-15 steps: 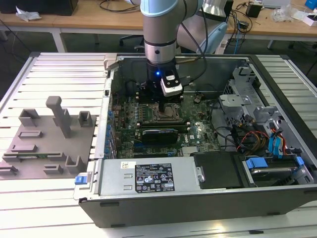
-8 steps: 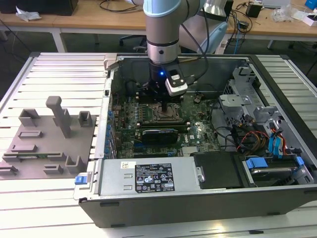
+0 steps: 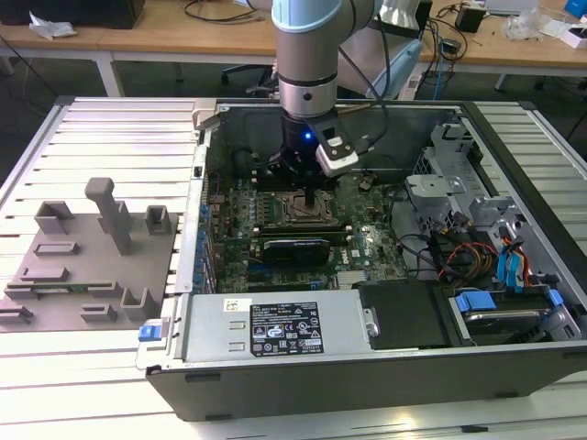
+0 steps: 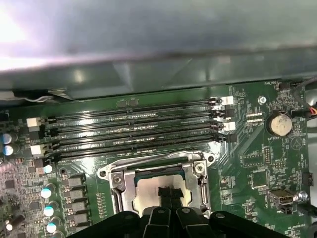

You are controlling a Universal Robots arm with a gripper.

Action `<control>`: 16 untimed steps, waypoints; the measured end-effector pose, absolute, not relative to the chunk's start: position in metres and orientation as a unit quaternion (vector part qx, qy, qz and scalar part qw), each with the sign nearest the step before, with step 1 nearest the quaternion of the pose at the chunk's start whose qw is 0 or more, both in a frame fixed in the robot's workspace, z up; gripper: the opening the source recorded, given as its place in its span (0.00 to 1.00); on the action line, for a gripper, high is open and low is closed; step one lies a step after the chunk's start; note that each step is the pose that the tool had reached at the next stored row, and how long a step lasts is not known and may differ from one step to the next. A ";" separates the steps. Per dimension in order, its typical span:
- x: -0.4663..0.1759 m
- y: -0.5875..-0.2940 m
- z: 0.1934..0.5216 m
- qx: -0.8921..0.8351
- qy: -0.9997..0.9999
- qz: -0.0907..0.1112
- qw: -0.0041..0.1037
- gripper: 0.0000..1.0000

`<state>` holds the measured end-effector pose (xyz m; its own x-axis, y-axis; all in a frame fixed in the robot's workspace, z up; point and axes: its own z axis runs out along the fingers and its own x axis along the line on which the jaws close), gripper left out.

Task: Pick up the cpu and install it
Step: 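Install the first cpu locking lever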

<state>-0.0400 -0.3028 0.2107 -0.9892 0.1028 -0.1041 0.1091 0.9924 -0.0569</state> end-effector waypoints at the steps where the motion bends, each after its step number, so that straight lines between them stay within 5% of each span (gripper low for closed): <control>1: -0.040 -0.303 0.212 0.052 0.997 -0.031 0.051 0.11; 16: -0.040 -0.303 0.239 0.050 0.997 -0.031 0.051 0.11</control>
